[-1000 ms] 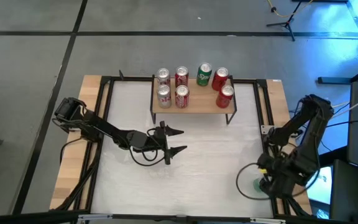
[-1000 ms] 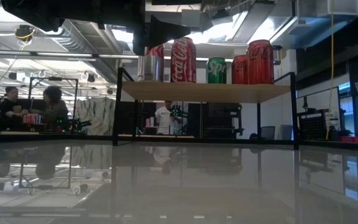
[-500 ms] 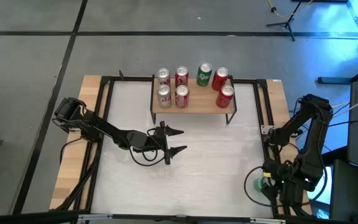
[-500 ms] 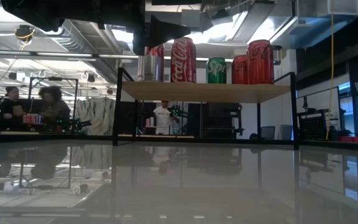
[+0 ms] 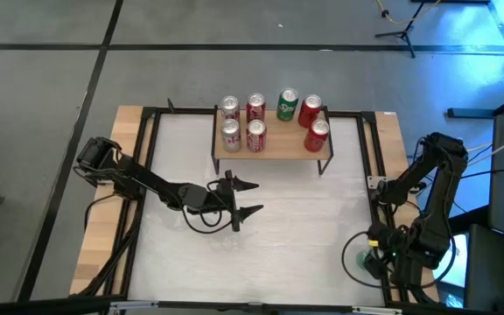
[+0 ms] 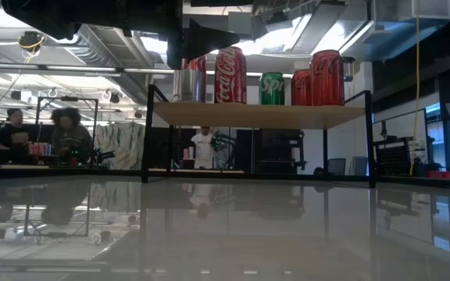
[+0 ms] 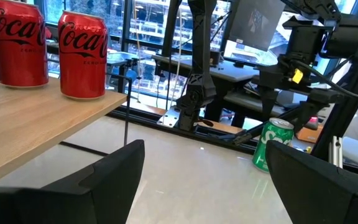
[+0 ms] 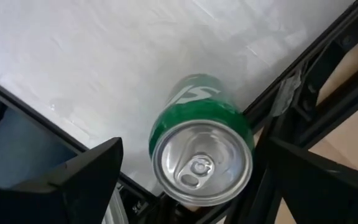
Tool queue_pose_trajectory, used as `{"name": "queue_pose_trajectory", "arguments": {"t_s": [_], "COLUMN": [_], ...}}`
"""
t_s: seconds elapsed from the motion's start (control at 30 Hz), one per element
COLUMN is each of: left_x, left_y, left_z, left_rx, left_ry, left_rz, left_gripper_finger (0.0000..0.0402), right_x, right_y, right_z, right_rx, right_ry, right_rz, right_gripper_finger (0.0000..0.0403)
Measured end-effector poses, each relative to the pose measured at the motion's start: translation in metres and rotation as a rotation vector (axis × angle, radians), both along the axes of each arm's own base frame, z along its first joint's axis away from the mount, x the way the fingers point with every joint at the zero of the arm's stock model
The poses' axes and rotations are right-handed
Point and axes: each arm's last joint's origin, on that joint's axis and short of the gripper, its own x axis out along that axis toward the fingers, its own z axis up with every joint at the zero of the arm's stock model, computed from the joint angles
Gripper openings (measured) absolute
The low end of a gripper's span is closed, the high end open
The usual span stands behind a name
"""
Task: Place canned beverage on shelf
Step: Put the green soda can aligned with the other green soda can on the shelf
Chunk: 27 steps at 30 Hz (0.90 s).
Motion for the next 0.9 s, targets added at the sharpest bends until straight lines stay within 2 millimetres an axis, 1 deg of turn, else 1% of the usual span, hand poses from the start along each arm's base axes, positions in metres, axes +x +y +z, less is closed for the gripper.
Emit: {"name": "queue_pose_trajectory", "arguments": {"t_s": [0.17, 0.73, 0.9], "left_x": [0.0, -0.0001, -0.0001], "left_y": [0.0, -0.0001, -0.0001], "left_z": [0.0001, 0.0001, 0.0001], "left_rx": [0.0, 0.0, -0.001], "left_ry": [0.0, 0.0, -0.001], "left_rz": [0.0, 0.0, 0.0], "left_gripper_finger": [0.0325, 0.0325, 0.0325], "right_x": [0.0003, 0.0003, 0.002], "right_y": [0.0009, 0.0028, 0.0074], "right_z": [0.0001, 0.0004, -0.0059], "right_rx": [0.008, 0.035, 0.005], "right_ry": [-0.007, 0.014, 0.027], "right_rz": [0.022, 0.005, -0.001], "right_gripper_finger": [0.0386, 0.0385, 0.0385]}}
